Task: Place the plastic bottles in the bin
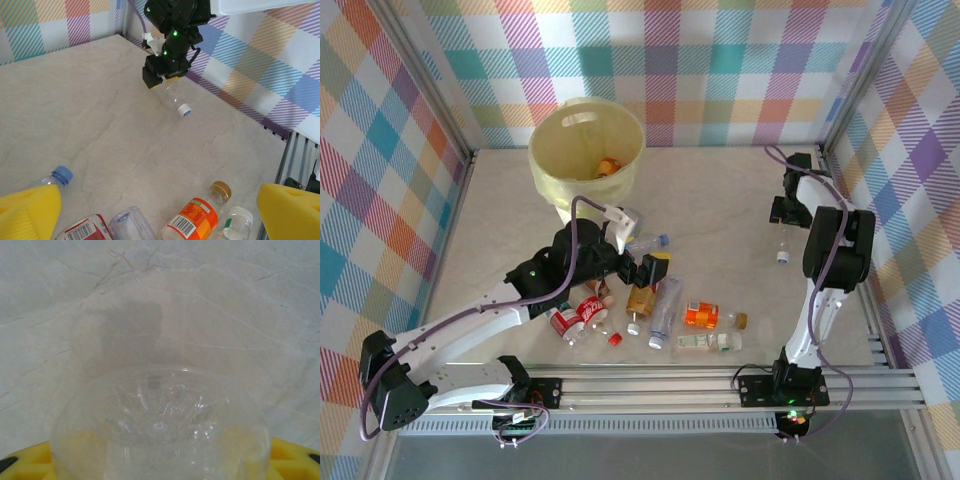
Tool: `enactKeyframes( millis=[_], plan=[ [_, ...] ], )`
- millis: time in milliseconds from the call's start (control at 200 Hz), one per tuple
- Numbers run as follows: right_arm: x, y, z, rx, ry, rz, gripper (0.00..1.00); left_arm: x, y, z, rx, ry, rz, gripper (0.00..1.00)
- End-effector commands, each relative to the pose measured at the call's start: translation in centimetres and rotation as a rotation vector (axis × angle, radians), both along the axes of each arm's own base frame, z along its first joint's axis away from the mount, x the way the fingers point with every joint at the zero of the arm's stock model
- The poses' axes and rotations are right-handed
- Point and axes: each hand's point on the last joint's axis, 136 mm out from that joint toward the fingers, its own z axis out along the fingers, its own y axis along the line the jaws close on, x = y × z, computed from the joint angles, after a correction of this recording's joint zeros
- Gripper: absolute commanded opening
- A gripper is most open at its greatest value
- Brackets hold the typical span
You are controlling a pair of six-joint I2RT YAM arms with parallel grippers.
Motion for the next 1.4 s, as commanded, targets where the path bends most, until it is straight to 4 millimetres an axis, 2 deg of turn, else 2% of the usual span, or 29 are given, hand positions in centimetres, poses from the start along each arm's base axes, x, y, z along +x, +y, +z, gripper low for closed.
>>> enactKeyframes(
  millis=[0, 130, 260, 505, 605, 730, 775, 995, 1125, 1395],
  plan=[
    [0.5, 1.2, 4.2, 0.043, -0.121, 0.002, 0.55, -0.5, -0.6, 1.2, -0.008, 0.001, -0.033, 1.00],
    [0.2, 3.7, 7.0, 0.127, -0.210, 0.028, 0.55, -0.3, -0.8, 0.7, 0.004, 0.031, -0.032, 1.00],
    [-0.4, 7.0, 9.7, 0.213, -0.303, 0.070, 0.55, -0.3, -1.2, 0.3, 0.016, 0.070, -0.041, 1.00],
    [-2.8, 14.0, 14.5, 0.431, -0.445, 0.144, 0.54, 0.1, -2.3, -0.3, 0.036, 0.203, -0.039, 1.00],
    [-4.0, 16.4, 16.3, 0.540, -0.501, 0.171, 0.54, 0.3, -2.6, -1.6, 0.072, 0.290, -0.018, 1.00],
    [-5.6, 19.2, 18.5, 0.688, -0.552, 0.211, 0.53, 1.0, -3.6, -2.1, 0.019, 0.353, 0.009, 1.00],
    [-6.1, 20.0, 19.1, 0.733, -0.567, 0.221, 0.53, 1.5, -4.3, -1.7, -0.026, 0.346, 0.016, 1.00],
    [-8.4, 23.8, 23.1, 0.964, -0.642, 0.309, 0.53, 2.6, -7.2, -2.3, -0.110, 0.390, 0.013, 1.00],
    [-9.6, 25.1, 25.0, 1.036, -0.678, 0.343, 0.53, 2.9, -8.8, -2.1, -0.141, 0.386, -0.009, 0.99],
    [-11.6, 27.6, 26.3, 1.131, -0.672, 0.408, 0.53, 3.3, -11.6, -1.1, -0.196, 0.363, -0.055, 0.96]
  ],
)
